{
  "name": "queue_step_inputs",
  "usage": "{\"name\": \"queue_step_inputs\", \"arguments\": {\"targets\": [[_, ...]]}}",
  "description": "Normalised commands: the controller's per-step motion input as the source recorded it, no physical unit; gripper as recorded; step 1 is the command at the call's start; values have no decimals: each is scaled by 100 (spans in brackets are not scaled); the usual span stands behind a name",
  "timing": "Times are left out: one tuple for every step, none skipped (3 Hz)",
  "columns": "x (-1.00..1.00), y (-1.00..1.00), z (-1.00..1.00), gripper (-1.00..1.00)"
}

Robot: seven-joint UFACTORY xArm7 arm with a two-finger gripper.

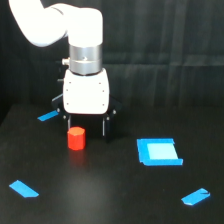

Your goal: Pick up the red object from the table

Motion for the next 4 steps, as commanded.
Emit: {"name": "queue_step_inputs", "arguments": {"targets": [[10,-54,-29,96],[-6,-28,-23,40],[-2,-2,-15,-86],[4,3,-13,-98]]}}
